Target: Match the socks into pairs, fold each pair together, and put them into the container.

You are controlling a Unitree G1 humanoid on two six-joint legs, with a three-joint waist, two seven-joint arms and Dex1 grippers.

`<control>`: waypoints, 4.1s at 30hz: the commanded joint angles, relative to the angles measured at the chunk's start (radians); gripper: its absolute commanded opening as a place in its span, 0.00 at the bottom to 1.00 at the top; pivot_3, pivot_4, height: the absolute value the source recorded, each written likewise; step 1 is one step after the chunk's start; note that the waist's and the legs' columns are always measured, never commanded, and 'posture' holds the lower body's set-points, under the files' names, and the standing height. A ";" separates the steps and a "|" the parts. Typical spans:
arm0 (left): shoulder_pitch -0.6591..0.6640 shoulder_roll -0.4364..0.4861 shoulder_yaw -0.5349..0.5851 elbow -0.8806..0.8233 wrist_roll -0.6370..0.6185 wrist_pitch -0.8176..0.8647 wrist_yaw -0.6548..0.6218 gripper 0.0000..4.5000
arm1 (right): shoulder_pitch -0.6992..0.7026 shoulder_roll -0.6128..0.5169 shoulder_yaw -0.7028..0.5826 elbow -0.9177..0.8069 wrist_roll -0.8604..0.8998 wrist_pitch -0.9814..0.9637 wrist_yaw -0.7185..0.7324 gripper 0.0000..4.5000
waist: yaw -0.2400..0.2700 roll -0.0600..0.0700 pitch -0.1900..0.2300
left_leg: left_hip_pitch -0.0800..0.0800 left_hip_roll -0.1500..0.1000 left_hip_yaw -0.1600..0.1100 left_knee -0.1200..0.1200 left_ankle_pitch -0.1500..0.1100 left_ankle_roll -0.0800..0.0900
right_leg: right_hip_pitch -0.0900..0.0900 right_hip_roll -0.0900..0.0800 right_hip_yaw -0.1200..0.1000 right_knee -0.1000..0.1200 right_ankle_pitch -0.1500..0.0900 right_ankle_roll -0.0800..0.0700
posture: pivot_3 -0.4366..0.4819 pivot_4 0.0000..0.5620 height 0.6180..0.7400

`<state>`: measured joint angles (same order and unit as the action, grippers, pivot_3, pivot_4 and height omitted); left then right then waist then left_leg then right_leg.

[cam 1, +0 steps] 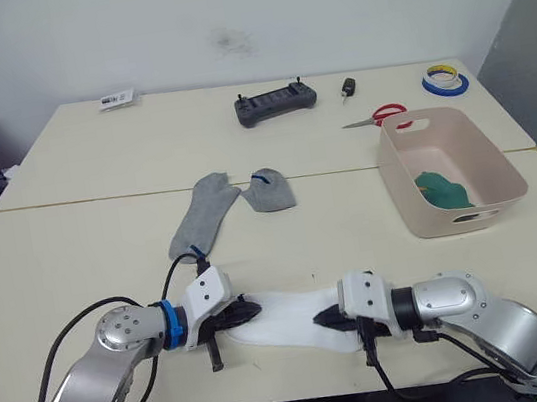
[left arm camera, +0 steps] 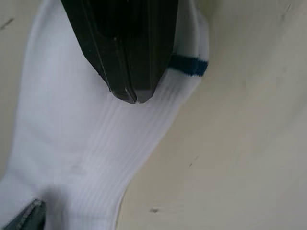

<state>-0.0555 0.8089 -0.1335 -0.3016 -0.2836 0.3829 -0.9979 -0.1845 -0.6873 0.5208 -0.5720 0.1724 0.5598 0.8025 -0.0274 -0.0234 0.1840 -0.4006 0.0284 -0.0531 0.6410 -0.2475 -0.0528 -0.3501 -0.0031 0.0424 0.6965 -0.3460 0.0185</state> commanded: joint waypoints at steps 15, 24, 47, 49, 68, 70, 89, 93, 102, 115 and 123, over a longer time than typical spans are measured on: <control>-0.019 -0.014 0.022 -0.023 -0.027 -0.121 -0.083 0.00 | 0.246 -0.104 -0.396 -0.129 0.153 -0.024 -0.001 0.01 | 0.000 0.000 0.000 | 0.001 0.001 -0.001 0.001 0.000 0.000 | 0.002 0.000 -0.001 0.000 0.000 0.000 | 0.48 0.27 0.97; -0.031 -0.033 -0.068 0.119 0.100 -0.203 -0.083 0.00 | 0.329 -0.024 -0.486 -0.176 0.230 0.121 -0.123 0.22 | 0.000 0.000 -0.001 | 0.001 0.001 0.000 0.001 0.000 0.000 | 0.002 0.001 0.000 0.000 0.000 0.000 | 0.48 0.27 0.97; -0.022 -0.058 -0.002 0.047 0.040 -0.175 -0.037 0.00 | 0.267 0.010 -0.318 -0.118 0.114 0.210 -0.214 0.01 | -0.001 0.000 -0.002 | 0.001 0.000 0.000 0.001 0.000 0.000 | 0.002 0.001 0.000 0.000 0.000 0.000 | 0.48 0.27 0.97; -0.028 -0.064 -0.005 0.038 0.037 -0.167 -0.031 0.00 | 0.250 -0.001 -0.343 -0.108 0.130 0.211 -0.197 0.00 | -0.001 0.000 -0.002 | 0.001 0.000 0.000 0.001 0.000 0.000 | 0.002 0.001 0.000 0.000 0.000 0.000 | 0.48 0.27 0.97; -0.138 -0.166 -0.161 0.178 0.144 -0.181 -0.033 0.00 | -0.049 -0.093 -0.347 -0.153 0.311 0.321 0.008 0.00 | -0.002 0.001 -0.002 | 0.001 0.000 0.000 0.002 0.000 0.000 | 0.002 0.002 0.000 0.001 0.000 0.000 | 0.48 0.27 0.97; -0.139 -0.169 -0.158 0.181 0.140 -0.185 -0.035 0.00 | -0.103 -0.063 -0.318 -0.152 0.339 0.369 -0.002 0.00 | -0.002 0.001 -0.002 | 0.001 0.000 -0.001 0.002 0.000 0.000 | 0.002 0.002 0.000 0.001 0.000 0.000 | 0.48 0.27 0.97; -0.057 -0.088 -0.080 0.151 0.076 -0.126 -0.058 0.00 | -0.321 0.103 -0.199 -0.022 0.407 0.527 -0.033 0.00 | -0.002 0.001 -0.002 | 0.000 0.000 -0.001 0.002 0.000 0.000 | 0.000 0.001 0.000 0.001 0.000 0.000 | 0.48 0.27 0.97; -0.061 -0.096 -0.077 0.170 0.070 -0.137 -0.062 0.00 | -0.361 0.172 -0.155 0.001 0.409 0.559 -0.065 0.00 | -0.003 0.001 -0.002 | 0.000 0.001 -0.001 0.002 0.000 0.000 | 0.000 0.001 0.000 0.001 0.000 0.000 | 0.48 0.27 0.97; -0.033 -0.065 -0.054 0.139 0.058 -0.138 -0.077 0.00 | -0.389 0.304 -0.016 0.178 0.287 0.474 -0.124 0.00 | -0.005 0.001 -0.002 | 0.000 0.001 -0.001 0.002 0.000 0.000 | 0.000 0.001 0.000 0.002 0.000 0.000 | 0.48 0.27 0.97; 0.033 -0.070 0.088 0.033 -0.097 0.009 -0.026 0.00 | -0.372 0.340 -0.107 0.125 0.345 0.556 -0.135 0.63 | -0.007 0.001 -0.002 | 0.000 0.002 -0.001 0.001 0.000 0.000 | -0.001 0.001 0.000 0.002 0.000 0.000 | 0.48 0.27 0.97; 0.151 -0.022 0.282 -0.062 -0.250 0.175 -0.002 0.00 | -0.362 0.227 -0.176 0.029 0.409 0.554 -0.077 0.79 | -0.006 0.002 -0.002 | -0.001 0.001 -0.001 0.001 0.000 0.000 | -0.002 0.000 0.000 0.002 0.000 0.000 | 0.48 0.27 0.97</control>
<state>0.0844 0.7645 0.0798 -0.3292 -0.4940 0.5367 -1.0110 -0.5526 -0.4455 0.3714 -0.4926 0.5631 1.1423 0.6975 -0.0332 -0.0219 0.1821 -0.4011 0.0297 -0.0542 0.6416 -0.2477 -0.0523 -0.3518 -0.0026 0.0421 0.6981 -0.3459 0.0183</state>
